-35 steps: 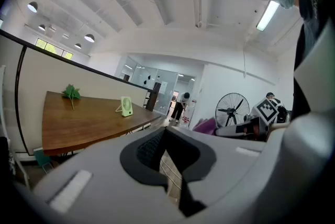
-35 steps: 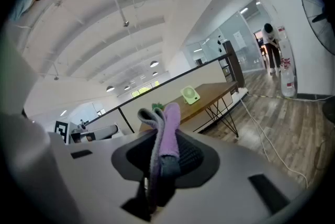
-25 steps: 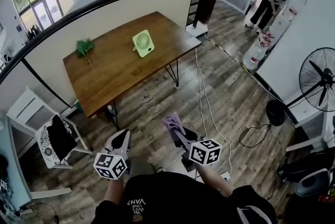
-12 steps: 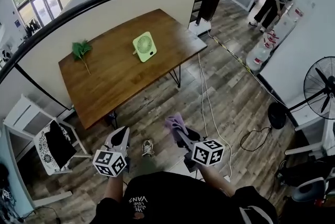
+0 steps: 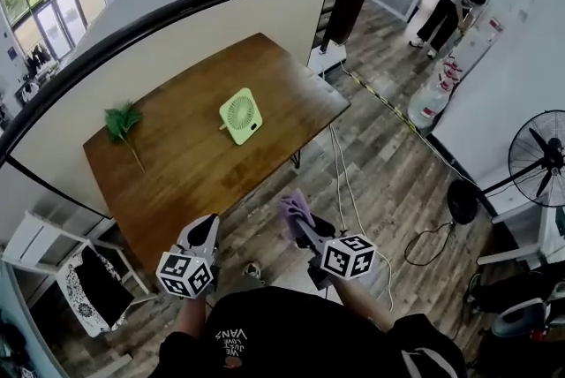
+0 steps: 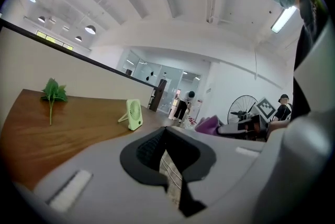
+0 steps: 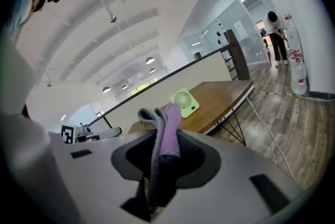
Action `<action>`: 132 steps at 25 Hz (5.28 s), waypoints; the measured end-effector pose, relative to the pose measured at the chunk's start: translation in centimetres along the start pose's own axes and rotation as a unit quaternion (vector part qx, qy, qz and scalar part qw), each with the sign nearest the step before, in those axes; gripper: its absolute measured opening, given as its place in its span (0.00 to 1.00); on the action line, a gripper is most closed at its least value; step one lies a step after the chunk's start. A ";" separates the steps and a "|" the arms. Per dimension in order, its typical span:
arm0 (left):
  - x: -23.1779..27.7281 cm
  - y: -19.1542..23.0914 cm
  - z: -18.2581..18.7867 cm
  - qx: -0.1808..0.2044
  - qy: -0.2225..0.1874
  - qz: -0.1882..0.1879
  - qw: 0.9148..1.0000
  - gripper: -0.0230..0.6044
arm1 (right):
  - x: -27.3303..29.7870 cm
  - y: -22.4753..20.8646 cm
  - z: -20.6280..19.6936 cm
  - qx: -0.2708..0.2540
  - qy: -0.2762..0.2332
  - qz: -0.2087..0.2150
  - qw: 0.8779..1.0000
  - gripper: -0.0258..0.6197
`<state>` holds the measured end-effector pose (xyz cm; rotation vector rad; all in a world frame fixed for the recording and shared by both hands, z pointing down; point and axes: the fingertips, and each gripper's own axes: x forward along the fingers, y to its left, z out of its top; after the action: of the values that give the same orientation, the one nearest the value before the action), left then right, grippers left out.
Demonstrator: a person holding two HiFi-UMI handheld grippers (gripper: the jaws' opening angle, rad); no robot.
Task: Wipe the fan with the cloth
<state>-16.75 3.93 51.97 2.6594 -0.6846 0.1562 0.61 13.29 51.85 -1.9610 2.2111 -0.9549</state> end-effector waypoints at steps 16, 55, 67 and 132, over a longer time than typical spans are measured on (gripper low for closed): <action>10.4 4.1 2.8 -0.007 0.025 -0.007 1.000 0.05 | 7.8 -5.2 6.6 0.003 0.005 0.006 1.000 0.20; 20.6 8.3 0.6 -0.076 0.007 0.239 0.968 0.06 | 23.6 -10.1 14.3 -0.181 0.175 0.264 0.931 0.20; 24.4 13.3 -2.1 -0.112 0.057 0.182 0.975 0.24 | 28.1 -6.4 12.5 -0.217 0.210 0.283 0.910 0.20; 23.8 15.6 -2.7 -0.087 0.067 0.194 0.975 0.16 | 29.8 -4.9 9.9 -0.328 0.252 0.313 0.855 0.20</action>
<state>-3.52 -18.04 64.48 2.3004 -1.1101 0.3612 3.00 -18.01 56.92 -0.9422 3.5054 -0.7038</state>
